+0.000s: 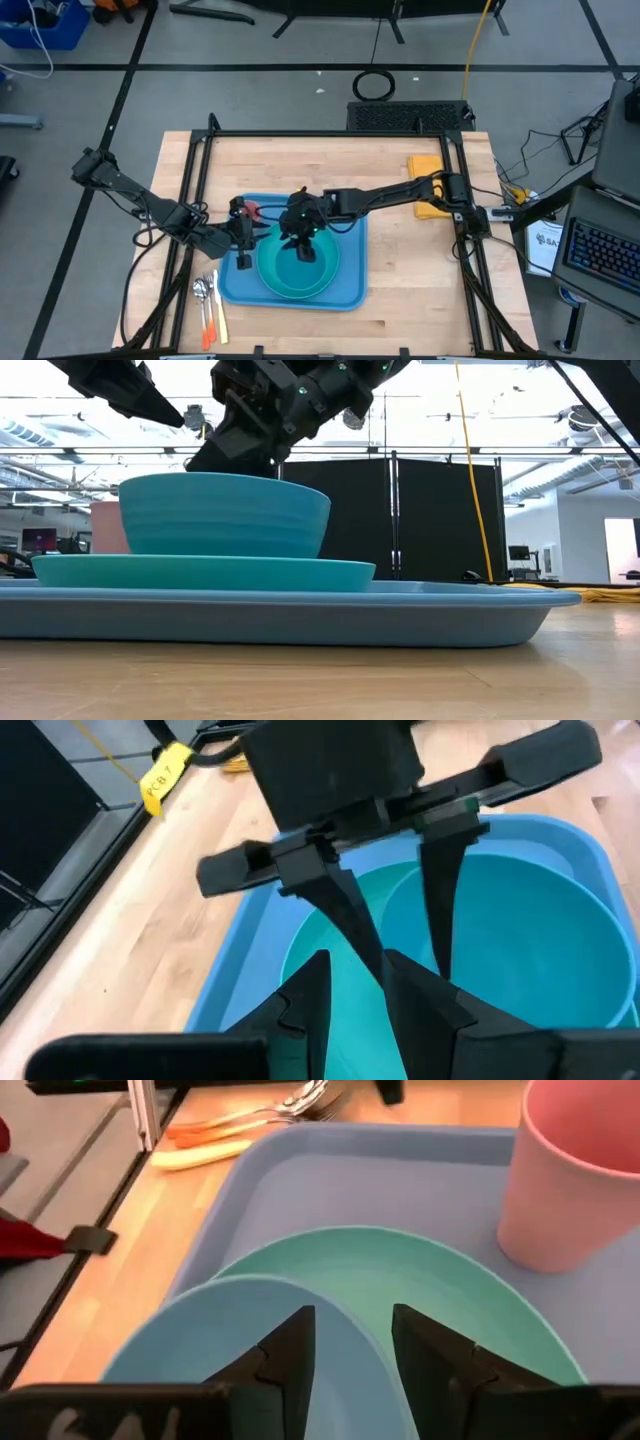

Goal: Set up tray
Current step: Put the blue bowl on the light blue plate on the blue serving tray

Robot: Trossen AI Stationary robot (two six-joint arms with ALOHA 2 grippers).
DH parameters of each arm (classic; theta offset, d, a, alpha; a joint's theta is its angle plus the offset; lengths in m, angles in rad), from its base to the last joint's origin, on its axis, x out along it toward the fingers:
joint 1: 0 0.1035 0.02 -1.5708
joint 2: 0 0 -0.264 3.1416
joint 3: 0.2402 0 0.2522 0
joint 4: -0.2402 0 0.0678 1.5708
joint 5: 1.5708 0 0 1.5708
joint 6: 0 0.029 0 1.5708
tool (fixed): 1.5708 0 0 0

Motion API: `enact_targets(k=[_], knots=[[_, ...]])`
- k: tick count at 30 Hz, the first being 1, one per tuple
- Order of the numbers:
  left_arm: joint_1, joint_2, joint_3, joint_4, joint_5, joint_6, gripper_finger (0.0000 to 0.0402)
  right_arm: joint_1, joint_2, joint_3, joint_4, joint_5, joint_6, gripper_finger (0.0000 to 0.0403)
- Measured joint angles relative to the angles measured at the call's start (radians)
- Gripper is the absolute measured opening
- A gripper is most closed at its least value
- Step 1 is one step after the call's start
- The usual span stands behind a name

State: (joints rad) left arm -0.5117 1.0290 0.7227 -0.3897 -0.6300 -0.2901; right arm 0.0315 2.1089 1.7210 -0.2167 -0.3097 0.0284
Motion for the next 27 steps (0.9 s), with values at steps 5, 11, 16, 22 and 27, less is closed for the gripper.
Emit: enact_targets(k=[5, 11, 16, 22, 27], knots=[[0.0, 0.0, 0.0, 0.001, 0.0, 0.0, 0.0097, -0.002, -0.041, 0.0, -0.083, 0.046, -0.011, 0.0125], [0.0, 0.0, 0.0, -0.002, 0.0, 0.0, 0.0097, 0.009, -0.168, 0.0, -0.324, 0.125, -0.001, 0.0125], [-0.001, 0.0, 0.0, -0.003, 0.0, -0.004, 0.0097, 0.087, -0.28, -0.052, -0.453, 0.258, 0.042, 0.0116], [-0.002, 0.0, 0.0, -0.001, 0.0, -0.003, 0.0097, 0.193, -0.444, -0.395, -0.22, 0.363, 0.15, 0.0041], [-0.002, 0.0, 0.0, 0.01, 0.0, -0.005, 0.0097, 0.244, -0.545, -0.721, 0.142, 0.359, 0.279, 0.0005]])
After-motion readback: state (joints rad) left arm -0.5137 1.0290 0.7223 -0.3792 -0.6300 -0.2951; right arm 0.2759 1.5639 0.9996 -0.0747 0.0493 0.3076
